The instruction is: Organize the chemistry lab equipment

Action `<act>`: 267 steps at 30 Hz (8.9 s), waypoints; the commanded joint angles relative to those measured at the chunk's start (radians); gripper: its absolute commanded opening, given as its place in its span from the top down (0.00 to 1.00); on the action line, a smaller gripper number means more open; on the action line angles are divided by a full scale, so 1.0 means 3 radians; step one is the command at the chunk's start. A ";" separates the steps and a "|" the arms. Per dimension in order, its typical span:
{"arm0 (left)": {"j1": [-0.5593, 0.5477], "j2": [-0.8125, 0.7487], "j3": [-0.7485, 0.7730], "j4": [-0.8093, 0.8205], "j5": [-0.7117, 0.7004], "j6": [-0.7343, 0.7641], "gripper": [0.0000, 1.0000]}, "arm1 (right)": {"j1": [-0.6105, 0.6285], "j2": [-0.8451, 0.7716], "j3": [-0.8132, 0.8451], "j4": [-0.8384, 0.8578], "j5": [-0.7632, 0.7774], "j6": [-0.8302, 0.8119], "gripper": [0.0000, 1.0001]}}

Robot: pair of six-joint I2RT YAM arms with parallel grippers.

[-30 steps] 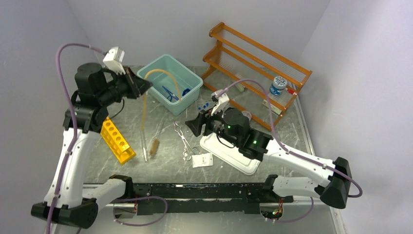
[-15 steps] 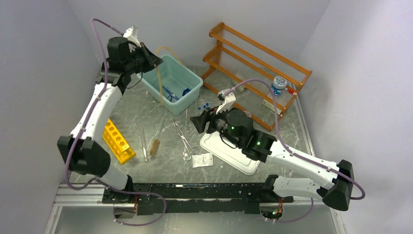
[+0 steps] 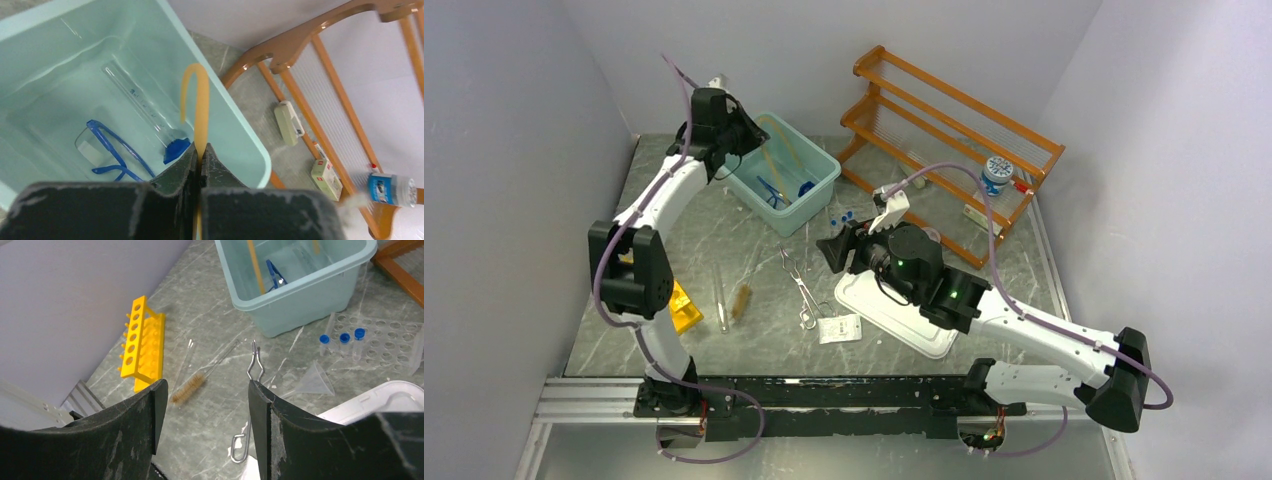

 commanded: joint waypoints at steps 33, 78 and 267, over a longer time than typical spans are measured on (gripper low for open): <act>0.0115 -0.0998 -0.0317 -0.1792 -0.0862 0.1028 0.23 | -0.0048 0.0189 -0.0179 -0.0092 0.0046 0.0158 0.37; -0.0573 -0.0607 -0.2250 -0.1323 -0.0760 0.0645 0.80 | -0.0099 0.0409 -0.0309 0.0064 -0.0126 0.0218 0.37; 0.0116 -0.2050 -0.3708 0.0170 0.0292 -0.0360 0.21 | -0.0050 0.3285 0.1617 -0.0273 0.0380 -0.0984 0.42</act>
